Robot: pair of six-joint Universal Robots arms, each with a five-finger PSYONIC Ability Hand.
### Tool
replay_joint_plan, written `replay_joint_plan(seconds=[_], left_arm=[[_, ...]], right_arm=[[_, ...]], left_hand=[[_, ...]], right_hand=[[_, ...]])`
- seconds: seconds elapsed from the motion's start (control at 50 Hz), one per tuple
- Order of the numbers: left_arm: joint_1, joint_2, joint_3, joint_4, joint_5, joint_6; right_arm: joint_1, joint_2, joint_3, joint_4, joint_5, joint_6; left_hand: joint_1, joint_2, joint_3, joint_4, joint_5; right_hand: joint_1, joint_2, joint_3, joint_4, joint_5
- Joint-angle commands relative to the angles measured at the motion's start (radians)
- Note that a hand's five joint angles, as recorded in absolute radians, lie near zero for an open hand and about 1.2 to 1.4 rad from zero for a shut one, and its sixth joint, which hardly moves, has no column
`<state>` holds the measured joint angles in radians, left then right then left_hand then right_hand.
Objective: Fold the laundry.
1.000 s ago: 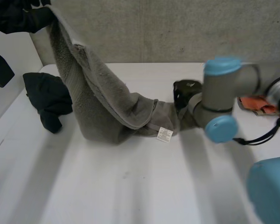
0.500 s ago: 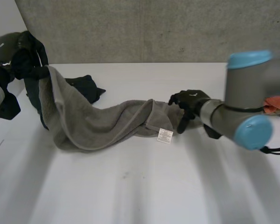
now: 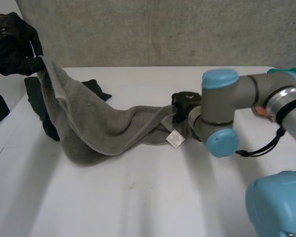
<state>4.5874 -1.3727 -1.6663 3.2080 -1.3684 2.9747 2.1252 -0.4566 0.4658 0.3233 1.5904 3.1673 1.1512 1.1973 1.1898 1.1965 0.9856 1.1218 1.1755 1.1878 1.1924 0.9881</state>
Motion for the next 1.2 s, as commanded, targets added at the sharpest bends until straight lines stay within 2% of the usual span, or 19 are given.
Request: replay_joint_plan(seconds=[0.02, 0.04, 0.06, 0.14, 0.28, 0.34, 0.4, 0.46, 0.54, 0.56, 0.62, 0.64, 0.7, 0.72, 0.8, 1.02, 1.2], left_arm=[[0.048, -0.046, -0.003, -0.007, -0.006, 0.012], [0.053, -0.060, -0.003, -0.007, -0.006, 0.015], [0.059, -0.087, -0.004, -0.008, -0.006, 0.024], [0.067, -0.173, -0.021, -0.013, 0.000, 0.059], [0.051, -0.399, -0.017, -0.033, -0.006, 0.179], [0.035, -0.472, -0.001, -0.043, -0.006, 0.219], [0.001, -0.561, 0.046, -0.057, -0.017, 0.256], [-0.028, -0.629, 0.144, -0.062, -0.052, 0.274], [-0.064, -0.672, 0.334, -0.057, -0.107, 0.260], [-0.077, -0.672, 0.424, -0.053, -0.124, 0.251], [-0.090, -0.664, 0.560, -0.028, -0.142, 0.228], [-0.096, -0.655, 0.638, 0.010, -0.152, 0.205], [-0.097, -0.641, 0.729, 0.094, -0.166, 0.164], [-0.096, -0.634, 0.759, 0.146, -0.175, 0.132], [-0.097, -0.609, 0.757, 0.246, -0.193, 0.069], [-0.064, -0.592, 0.409, 0.297, -0.173, 0.064], [-0.028, -0.687, 0.097, 0.386, -0.060, 0.133]], right_arm=[[-0.105, -0.292, 0.230, 0.102, -0.088, -0.128], [-0.125, -0.327, 0.264, 0.108, -0.119, -0.165], [-0.166, -0.399, 0.334, 0.123, -0.186, -0.250], [-0.263, -0.556, 0.480, 0.210, -0.309, -0.481], [-0.360, -0.622, 0.602, 0.468, -0.308, -0.820], [-0.366, -0.605, 0.622, 0.523, -0.306, -0.906], [-0.363, -0.567, 0.611, 0.511, -0.282, -0.961], [-0.347, -0.539, 0.548, 0.413, -0.251, -0.939], [-0.335, -0.534, 0.426, 0.182, -0.228, -0.833], [-0.334, -0.543, 0.378, 0.069, -0.224, -0.766], [-0.337, -0.565, 0.334, -0.114, -0.222, -0.643], [-0.341, -0.588, 0.330, -0.250, -0.221, -0.559], [-0.355, -0.631, 0.352, -0.465, -0.210, -0.449], [-0.366, -0.652, 0.379, -0.595, -0.201, -0.387], [-0.393, -0.686, 0.450, -0.762, -0.188, -0.349], [-0.473, -0.706, 0.655, -0.612, -0.329, -0.372], [-0.528, -0.683, 0.973, -0.461, -0.487, -0.458]], left_hand=[[0.245, 0.199, 0.207, 0.200, 0.236], [0.245, 0.199, 0.207, 0.200, 0.236], [0.245, 0.199, 0.207, 0.200, 0.236], [0.245, 0.199, 0.207, 0.200, 0.236], [0.245, 0.199, 0.207, 0.200, 0.236], [0.245, 0.199, 0.207, 0.200, 0.236], [0.245, 0.199, 0.207, 0.200, 0.236], [0.245, 0.199, 0.207, 0.200, 0.236], [0.245, 0.199, 0.207, 0.200, 0.236], [0.245, 0.199, 0.207, 0.200, 0.236], [0.245, 0.199, 0.207, 0.200, 0.236], [0.245, 0.199, 0.207, 0.200, 0.236], [0.245, 0.199, 0.207, 0.200, 0.236], [0.245, 0.199, 0.207, 0.200, 0.236], [0.245, 0.199, 0.207, 0.200, 0.236], [0.245, 0.199, 0.207, 0.200, 0.236], [0.245, 0.199, 0.207, 0.200, 0.236]], right_hand=[[0.274, 0.221, 0.208, 0.204, 0.234], [0.274, 0.221, 0.208, 0.204, 0.234], [0.274, 0.221, 0.208, 0.204, 0.234], [0.274, 0.221, 0.208, 0.204, 0.234], [0.274, 0.221, 0.208, 0.204, 0.234], [0.274, 0.221, 0.208, 0.204, 0.234], [0.274, 0.221, 0.208, 0.204, 0.234], [0.274, 0.221, 0.208, 0.204, 0.234], [0.274, 0.221, 0.208, 0.204, 0.234], [0.274, 0.221, 0.208, 0.204, 0.234], [0.274, 0.221, 0.208, 0.204, 0.234], [0.274, 0.221, 0.208, 0.204, 0.234], [0.274, 0.221, 0.208, 0.204, 0.234], [0.274, 0.221, 0.208, 0.204, 0.234], [0.274, 0.221, 0.208, 0.204, 0.234], [0.274, 0.221, 0.208, 0.204, 0.234], [0.274, 0.221, 0.208, 0.204, 0.234]])
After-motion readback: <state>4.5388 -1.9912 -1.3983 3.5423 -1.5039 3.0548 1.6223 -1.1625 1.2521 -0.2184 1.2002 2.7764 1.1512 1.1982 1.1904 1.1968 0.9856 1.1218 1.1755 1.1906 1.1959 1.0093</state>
